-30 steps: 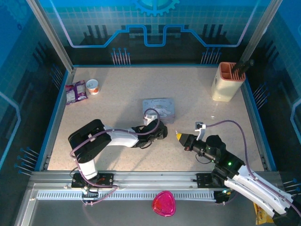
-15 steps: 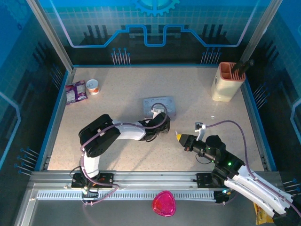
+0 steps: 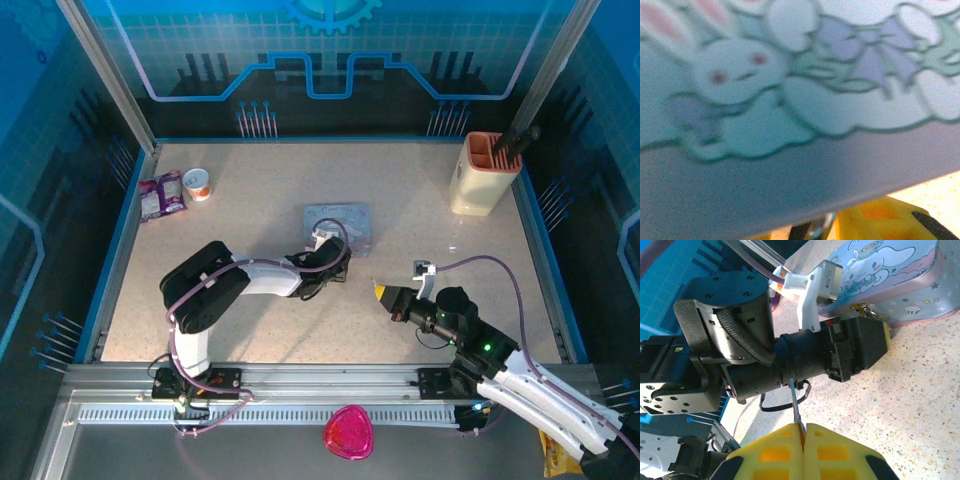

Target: Unlock the padlock with the key

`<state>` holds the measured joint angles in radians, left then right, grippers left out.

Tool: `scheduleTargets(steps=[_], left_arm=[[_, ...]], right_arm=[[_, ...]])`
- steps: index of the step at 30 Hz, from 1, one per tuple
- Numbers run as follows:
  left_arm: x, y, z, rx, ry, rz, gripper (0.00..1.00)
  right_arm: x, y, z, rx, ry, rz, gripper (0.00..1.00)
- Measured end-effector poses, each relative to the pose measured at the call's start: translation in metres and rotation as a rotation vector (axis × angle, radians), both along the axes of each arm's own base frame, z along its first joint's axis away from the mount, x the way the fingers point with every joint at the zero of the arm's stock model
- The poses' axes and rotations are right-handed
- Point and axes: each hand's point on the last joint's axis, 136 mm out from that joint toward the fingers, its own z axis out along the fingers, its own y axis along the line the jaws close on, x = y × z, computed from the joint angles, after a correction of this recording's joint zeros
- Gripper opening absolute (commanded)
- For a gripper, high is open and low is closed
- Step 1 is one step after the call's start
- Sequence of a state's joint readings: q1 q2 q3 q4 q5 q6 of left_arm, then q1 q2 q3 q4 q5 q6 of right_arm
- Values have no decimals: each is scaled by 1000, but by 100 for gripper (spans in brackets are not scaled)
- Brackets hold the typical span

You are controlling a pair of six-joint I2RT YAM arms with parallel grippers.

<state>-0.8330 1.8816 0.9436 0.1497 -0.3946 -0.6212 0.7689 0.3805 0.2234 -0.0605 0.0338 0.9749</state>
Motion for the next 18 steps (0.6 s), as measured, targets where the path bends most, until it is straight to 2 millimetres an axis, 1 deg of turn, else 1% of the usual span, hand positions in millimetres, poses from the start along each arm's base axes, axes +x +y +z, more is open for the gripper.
scheduleTargets(steps=[5,7,10,18], left_arm=[[1,11,1,-1,-1,18,43],[2,12,1,-3,-2,21,46],[3,11,2,-10,-4,4,46],[7,9,4,-3,-24,-46,30]], right_arm=[[1,1,-6,-18,19,1,0],[1,2,-8,-21,25,5,0],[1,3,-7,-19,24,9,0],[2,3,-7,-18,24,7,0]])
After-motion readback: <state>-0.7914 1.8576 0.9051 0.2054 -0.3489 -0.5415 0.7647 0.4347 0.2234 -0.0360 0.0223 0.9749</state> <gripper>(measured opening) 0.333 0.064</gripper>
